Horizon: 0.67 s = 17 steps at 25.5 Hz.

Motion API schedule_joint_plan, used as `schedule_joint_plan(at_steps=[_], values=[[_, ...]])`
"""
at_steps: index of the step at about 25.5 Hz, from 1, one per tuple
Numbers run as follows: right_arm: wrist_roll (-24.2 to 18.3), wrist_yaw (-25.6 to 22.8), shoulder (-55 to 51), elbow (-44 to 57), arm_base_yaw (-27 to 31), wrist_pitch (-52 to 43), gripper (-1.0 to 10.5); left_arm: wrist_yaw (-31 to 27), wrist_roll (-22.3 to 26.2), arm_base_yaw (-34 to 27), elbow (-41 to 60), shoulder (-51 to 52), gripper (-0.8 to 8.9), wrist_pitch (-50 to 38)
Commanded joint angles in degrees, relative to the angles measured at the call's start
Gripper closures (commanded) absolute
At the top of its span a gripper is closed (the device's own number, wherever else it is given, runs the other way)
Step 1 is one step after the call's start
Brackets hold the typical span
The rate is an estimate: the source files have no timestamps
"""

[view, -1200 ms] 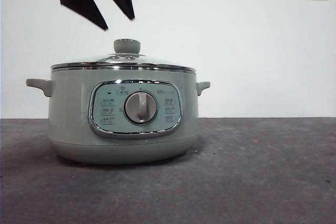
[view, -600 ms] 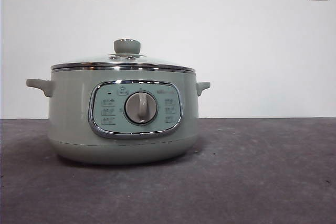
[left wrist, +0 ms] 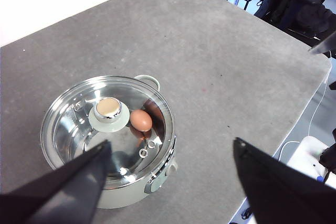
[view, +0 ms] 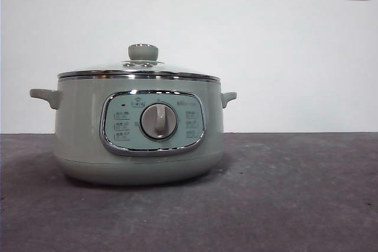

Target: Pick up the egg,open the lid,put the egg in the pot,close the lid

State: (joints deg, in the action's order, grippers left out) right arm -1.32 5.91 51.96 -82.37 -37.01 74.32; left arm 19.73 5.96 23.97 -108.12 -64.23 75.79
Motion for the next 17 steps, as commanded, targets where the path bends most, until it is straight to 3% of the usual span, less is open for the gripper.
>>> schedule_joint_plan(at_steps=[1,2,3,17], values=[[-0.37,0.09,0.20,0.42,-0.09,1.73,7.4,0.20,-0.39,0.13,0.09,-0.46,7.37,-0.17],[-0.44,0.07,0.28,0.42,-0.09,2.34,9.0,0.20,-0.39,0.13,0.09,-0.72,8.37,-0.17],[-0.48,0.07,0.28,0.42,-0.09,2.54,9.7,0.20,-0.37,0.13,0.09,-0.87,8.19,-0.17],[1.29,-1.88,0.76,0.42,-0.09,2.03,9.5,0.13,-0.35,0.09,0.07,-1.55,8.18,-0.20]])
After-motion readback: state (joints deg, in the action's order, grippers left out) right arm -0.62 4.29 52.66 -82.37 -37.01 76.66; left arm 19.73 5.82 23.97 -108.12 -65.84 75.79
